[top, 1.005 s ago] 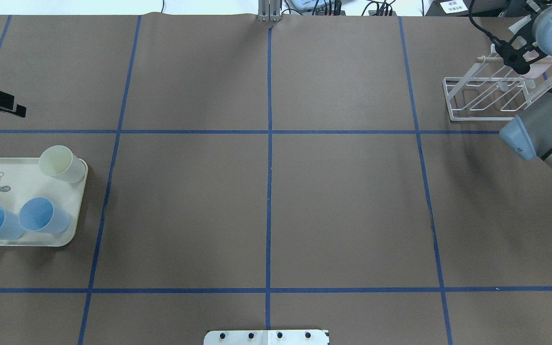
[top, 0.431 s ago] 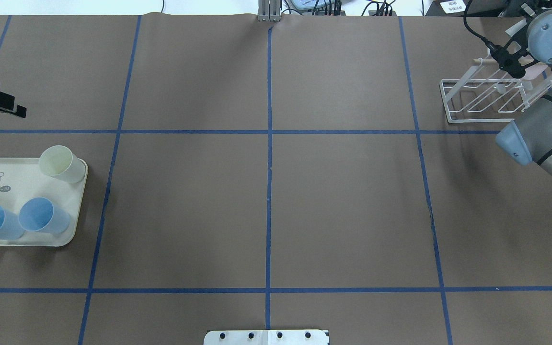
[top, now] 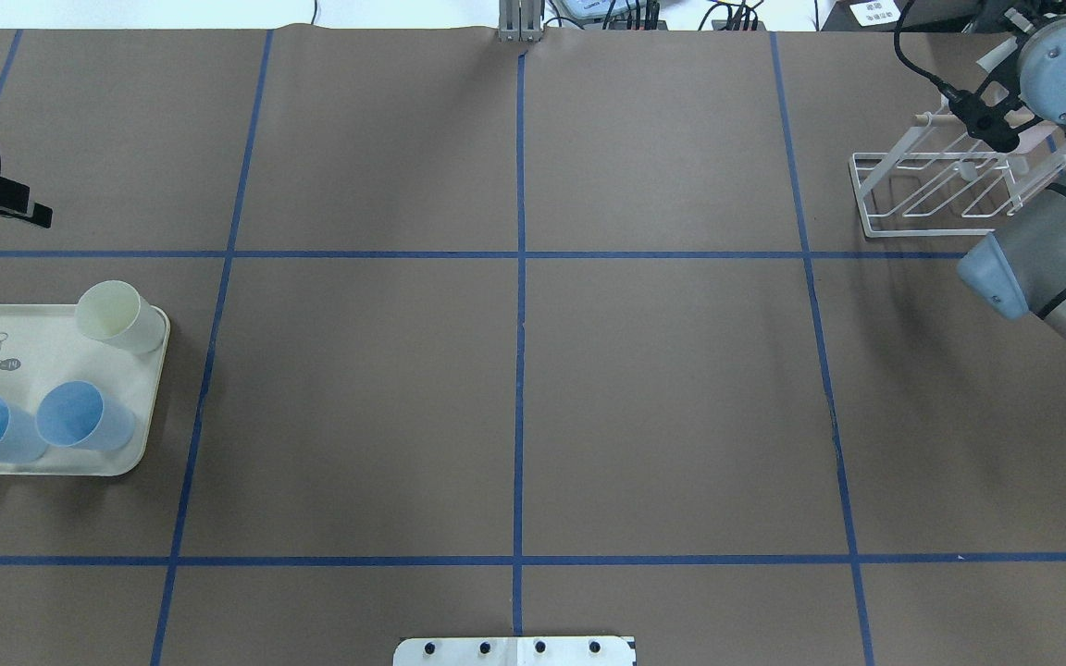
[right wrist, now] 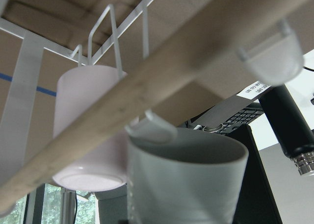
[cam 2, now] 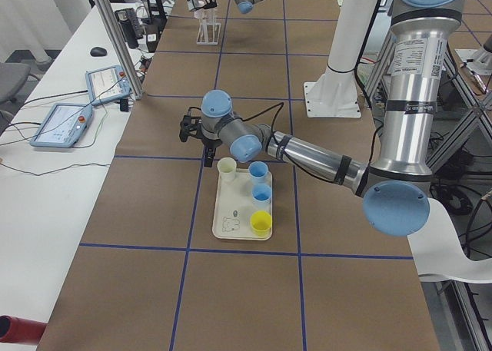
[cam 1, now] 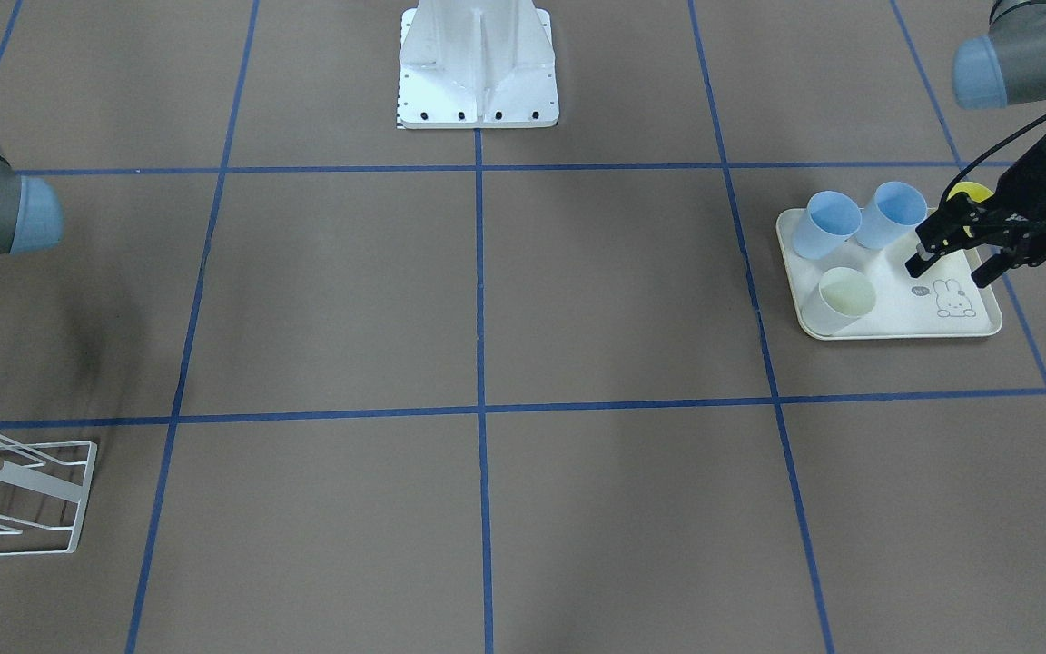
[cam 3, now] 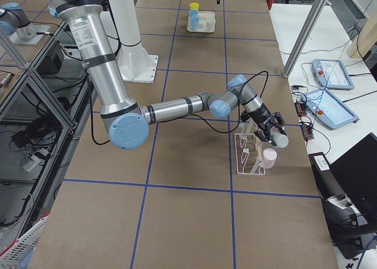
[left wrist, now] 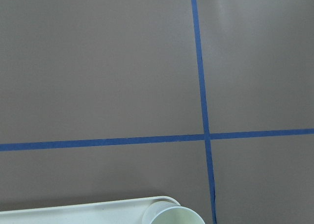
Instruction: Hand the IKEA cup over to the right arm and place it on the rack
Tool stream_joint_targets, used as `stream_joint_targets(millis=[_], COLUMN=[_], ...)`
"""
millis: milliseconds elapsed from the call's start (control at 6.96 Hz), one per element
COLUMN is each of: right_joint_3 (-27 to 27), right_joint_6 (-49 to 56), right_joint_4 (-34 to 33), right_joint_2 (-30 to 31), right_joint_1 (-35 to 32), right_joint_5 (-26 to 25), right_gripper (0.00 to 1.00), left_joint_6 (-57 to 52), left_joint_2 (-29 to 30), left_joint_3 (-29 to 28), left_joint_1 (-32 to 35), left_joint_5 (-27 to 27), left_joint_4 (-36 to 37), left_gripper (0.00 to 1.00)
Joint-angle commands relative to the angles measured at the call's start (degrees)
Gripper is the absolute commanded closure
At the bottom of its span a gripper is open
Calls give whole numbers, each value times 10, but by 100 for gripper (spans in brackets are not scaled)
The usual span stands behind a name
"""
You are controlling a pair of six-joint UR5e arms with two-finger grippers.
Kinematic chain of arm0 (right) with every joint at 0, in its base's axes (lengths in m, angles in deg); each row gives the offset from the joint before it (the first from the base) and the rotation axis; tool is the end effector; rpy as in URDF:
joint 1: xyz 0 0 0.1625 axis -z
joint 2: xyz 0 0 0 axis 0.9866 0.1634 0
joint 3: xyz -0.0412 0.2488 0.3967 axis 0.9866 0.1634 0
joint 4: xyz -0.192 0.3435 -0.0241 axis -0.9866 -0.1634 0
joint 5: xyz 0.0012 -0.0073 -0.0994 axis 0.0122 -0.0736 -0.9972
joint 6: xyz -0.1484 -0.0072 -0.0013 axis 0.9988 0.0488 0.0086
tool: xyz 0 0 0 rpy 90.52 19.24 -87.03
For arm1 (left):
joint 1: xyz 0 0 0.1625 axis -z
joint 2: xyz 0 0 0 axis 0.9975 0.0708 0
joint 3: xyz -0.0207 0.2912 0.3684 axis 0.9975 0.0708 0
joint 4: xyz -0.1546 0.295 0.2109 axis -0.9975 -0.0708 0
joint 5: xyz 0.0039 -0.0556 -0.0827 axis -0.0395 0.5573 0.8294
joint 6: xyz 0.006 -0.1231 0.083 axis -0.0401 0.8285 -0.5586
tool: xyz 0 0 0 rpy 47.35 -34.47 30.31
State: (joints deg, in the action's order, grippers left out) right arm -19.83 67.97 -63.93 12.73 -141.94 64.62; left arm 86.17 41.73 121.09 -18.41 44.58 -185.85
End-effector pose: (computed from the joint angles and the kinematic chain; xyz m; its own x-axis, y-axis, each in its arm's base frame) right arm -0.1710 -0.6903 0.5865 -0.4042 -0.6892 -0.6013 0.9147 -0.3002 -0.2707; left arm 0.1731 -0.4997 0.5268 0.5379 0.0675 -0.8403 0.1403 0.9757 0.1682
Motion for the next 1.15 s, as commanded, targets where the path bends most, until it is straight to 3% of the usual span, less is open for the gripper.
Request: stream_joint_targets(millis=[0, 1005], right_joint_3=[-3, -4], right_joint_6=[48, 41], right_joint_4=[0, -6], right_joint_2=[-2, -10], right_joint_1=[0, 21], right_joint_5=[-20, -63], right_gripper=[76, 76], left_joint_6=[0, 0], left_joint_2=[1, 1], left_joint_3=[-1, -2], left_joint_1=[0, 0], left_joint_5=[0, 0], left_joint_4=[0, 0], left_gripper=[0, 0])
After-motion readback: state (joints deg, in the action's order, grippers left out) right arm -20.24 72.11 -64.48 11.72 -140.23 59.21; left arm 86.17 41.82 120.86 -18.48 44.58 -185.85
